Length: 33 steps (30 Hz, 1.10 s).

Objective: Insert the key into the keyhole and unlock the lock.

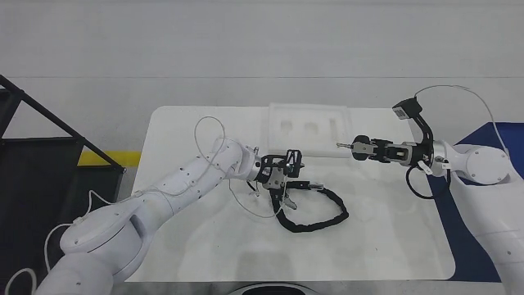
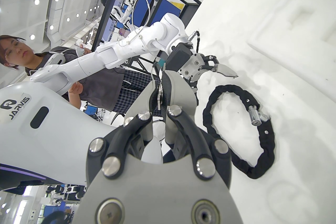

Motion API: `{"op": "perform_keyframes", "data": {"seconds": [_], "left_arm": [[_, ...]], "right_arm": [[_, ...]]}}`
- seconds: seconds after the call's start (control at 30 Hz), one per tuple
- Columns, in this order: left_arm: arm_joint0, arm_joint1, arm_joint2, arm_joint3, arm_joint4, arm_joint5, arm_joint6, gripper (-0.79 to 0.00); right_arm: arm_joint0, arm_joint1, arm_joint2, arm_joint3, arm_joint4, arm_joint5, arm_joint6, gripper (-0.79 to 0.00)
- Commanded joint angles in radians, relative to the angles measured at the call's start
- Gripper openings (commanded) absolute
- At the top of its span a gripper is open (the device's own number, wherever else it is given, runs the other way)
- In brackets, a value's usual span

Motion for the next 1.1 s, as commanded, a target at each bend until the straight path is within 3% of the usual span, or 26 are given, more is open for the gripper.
{"op": "perform_keyframes", "data": {"seconds": [0.0, 0.3, 0.6, 0.83, 1.07], "left_arm": [[-0.001, -0.009, 0.007, 0.000, 0.042, 0.008, 0.049, 0.000], [-0.039, -0.075, 0.061, 0.135, 0.244, 0.072, 0.333, 0.000], [-0.068, -0.172, 0.115, 0.354, 0.329, 0.094, 0.536, 0.000], [-0.076, -0.255, 0.120, 0.511, 0.282, 0.024, 0.543, 0.000], [-0.082, -0.322, 0.129, 0.603, 0.283, 0.032, 0.521, 0.000]], "right_arm": [[0.000, 0.000, 0.000, 0.000, 0.000, 0.000, 0.000, -0.785], [0.000, 0.000, 0.000, 0.000, 0.000, 0.000, 0.000, -0.785], [0.000, 0.000, 0.000, 0.000, 0.000, 0.000, 0.000, -0.785], [0.000, 0.000, 0.000, 0.000, 0.000, 0.000, 0.000, -0.785], [0.000, 0.000, 0.000, 0.000, 0.000, 0.000, 0.000, -0.785]]}}
